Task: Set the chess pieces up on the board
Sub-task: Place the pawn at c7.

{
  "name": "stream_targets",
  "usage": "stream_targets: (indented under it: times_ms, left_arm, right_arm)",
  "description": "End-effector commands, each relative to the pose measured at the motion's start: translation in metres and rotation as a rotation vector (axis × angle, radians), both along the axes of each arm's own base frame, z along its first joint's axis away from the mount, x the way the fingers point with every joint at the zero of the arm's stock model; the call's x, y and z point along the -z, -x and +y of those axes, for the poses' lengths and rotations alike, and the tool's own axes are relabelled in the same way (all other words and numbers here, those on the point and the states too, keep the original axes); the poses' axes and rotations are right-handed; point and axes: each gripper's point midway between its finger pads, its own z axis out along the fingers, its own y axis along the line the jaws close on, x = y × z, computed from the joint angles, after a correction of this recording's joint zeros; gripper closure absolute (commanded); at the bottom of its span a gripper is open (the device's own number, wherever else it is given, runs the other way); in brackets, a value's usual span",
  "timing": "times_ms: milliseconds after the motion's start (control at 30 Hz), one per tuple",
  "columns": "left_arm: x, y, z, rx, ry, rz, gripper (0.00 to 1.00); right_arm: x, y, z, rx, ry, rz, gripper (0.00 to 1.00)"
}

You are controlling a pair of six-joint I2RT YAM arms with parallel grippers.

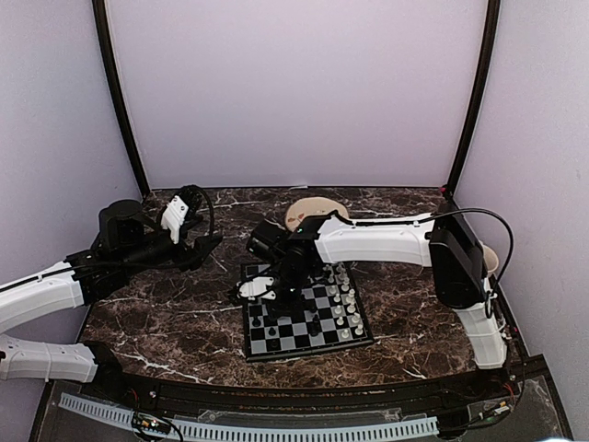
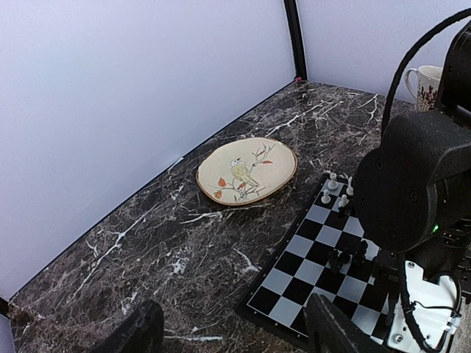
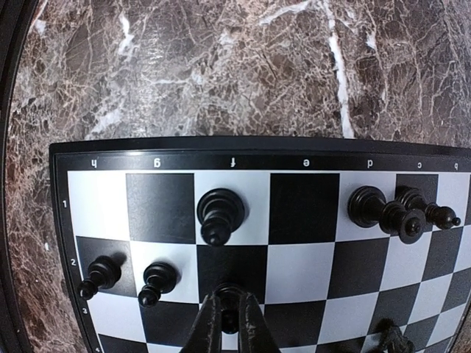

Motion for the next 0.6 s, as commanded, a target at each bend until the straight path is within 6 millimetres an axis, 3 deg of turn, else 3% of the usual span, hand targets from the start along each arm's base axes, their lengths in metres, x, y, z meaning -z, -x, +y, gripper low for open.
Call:
stream_targets:
  times_ms: [0, 400, 567]
  left_arm:
    - [-0.0177, 0.0006, 0.0012, 0.001, 0.032, -0.026, 0.32]
    - [-0.0174, 0.0014, 0.0003, 0.008, 0.033, -0.024, 0.32]
    - [-0.0167, 0.0013, -0.0003, 0.011, 0.033, -0.021, 0.32]
  right_arm:
    - [0.0001, 0.0084, 0.0077, -0.009, -0.005, 0.031, 0.94]
    - [0.0063, 0.0116, 0.0112, -0.011, 0.006, 0.039, 0.91]
    - [0.0070, 0.0101, 0.0119, -0.003, 0.008, 0.027, 0.83]
